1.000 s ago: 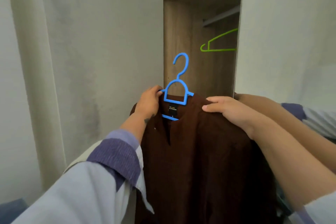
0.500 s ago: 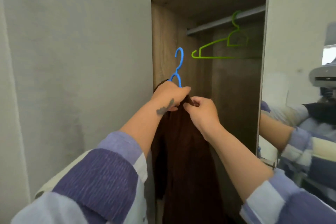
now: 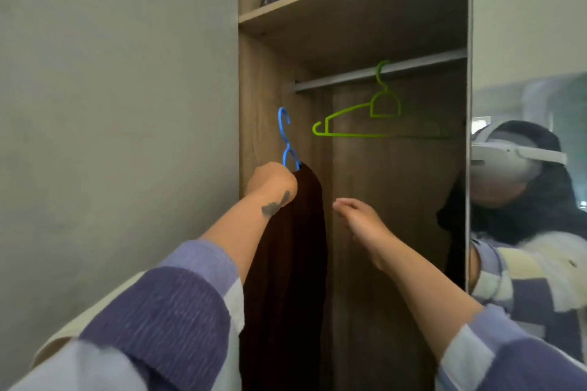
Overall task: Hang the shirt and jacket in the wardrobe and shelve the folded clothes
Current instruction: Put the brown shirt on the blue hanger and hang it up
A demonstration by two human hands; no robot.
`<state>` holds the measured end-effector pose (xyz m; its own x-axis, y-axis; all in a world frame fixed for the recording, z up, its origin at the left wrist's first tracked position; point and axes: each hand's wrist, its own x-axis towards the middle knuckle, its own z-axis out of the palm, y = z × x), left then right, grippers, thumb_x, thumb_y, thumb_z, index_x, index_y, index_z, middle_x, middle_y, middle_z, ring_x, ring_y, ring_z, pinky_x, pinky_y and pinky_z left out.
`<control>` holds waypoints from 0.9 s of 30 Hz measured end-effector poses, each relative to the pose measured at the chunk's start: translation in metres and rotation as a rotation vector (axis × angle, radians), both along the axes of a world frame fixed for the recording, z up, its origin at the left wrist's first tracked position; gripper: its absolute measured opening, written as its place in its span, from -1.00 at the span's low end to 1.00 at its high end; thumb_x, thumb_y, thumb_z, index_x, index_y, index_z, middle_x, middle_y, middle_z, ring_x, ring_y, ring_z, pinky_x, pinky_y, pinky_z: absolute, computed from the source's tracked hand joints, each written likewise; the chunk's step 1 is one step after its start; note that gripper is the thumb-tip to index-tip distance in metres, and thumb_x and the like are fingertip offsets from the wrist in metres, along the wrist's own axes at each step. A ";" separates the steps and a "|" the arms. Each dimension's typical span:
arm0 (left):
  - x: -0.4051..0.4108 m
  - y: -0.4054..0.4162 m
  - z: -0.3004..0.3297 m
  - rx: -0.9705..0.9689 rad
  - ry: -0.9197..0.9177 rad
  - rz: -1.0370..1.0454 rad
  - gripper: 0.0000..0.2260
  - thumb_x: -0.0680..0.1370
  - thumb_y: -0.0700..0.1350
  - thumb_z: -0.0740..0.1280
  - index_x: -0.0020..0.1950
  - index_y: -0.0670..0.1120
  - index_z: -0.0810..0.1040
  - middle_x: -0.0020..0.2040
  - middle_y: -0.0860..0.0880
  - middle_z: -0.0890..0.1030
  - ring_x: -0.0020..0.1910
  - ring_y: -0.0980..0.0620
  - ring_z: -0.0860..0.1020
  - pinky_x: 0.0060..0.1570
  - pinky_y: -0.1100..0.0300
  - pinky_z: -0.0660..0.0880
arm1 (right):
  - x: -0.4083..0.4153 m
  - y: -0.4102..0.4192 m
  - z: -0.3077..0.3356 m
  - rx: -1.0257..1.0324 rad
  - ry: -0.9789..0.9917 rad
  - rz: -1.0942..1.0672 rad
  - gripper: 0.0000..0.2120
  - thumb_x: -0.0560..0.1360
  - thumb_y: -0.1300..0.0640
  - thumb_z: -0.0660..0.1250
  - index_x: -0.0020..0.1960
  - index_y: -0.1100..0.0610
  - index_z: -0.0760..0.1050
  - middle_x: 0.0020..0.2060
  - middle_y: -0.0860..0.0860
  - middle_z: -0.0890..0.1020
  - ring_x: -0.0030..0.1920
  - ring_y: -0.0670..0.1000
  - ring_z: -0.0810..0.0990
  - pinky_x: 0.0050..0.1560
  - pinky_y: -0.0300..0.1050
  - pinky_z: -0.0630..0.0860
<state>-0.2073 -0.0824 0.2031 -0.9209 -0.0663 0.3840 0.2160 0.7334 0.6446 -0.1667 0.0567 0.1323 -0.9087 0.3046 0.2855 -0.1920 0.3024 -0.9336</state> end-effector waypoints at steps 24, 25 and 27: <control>-0.179 0.071 0.104 -0.265 0.414 0.003 -0.67 0.53 -0.19 0.22 0.28 -0.22 0.47 0.30 -0.17 0.45 0.21 -0.19 0.51 0.09 0.02 0.47 | -0.188 0.077 0.143 0.460 0.294 -0.839 -0.39 0.52 -0.12 0.18 0.39 0.26 0.19 0.15 0.24 0.57 0.18 0.25 0.54 0.08 0.02 0.46; -0.181 0.078 0.115 -0.266 0.442 -0.021 -0.66 0.53 -0.19 0.21 0.29 -0.22 0.47 0.30 -0.17 0.45 0.22 -0.19 0.51 0.10 0.01 0.46 | -0.186 0.078 0.145 0.458 0.285 -0.839 -0.41 0.52 -0.10 0.19 0.37 0.27 0.21 0.16 0.23 0.57 0.19 0.25 0.54 0.08 0.01 0.46; -0.185 0.090 0.136 -0.279 0.489 -0.057 -0.65 0.52 -0.20 0.22 0.30 -0.23 0.46 0.32 -0.19 0.45 0.25 -0.19 0.49 0.14 0.00 0.46 | -0.182 0.079 0.148 0.437 0.294 -0.839 -0.49 0.52 -0.09 0.18 0.29 0.27 0.25 0.15 0.23 0.57 0.18 0.25 0.54 0.07 0.00 0.45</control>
<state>-0.3921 0.0079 0.3393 -0.6308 0.1428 0.7627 0.4846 0.8402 0.2435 -0.3485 0.1353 0.2802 -0.3215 0.6314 0.7057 0.0365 0.7530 -0.6571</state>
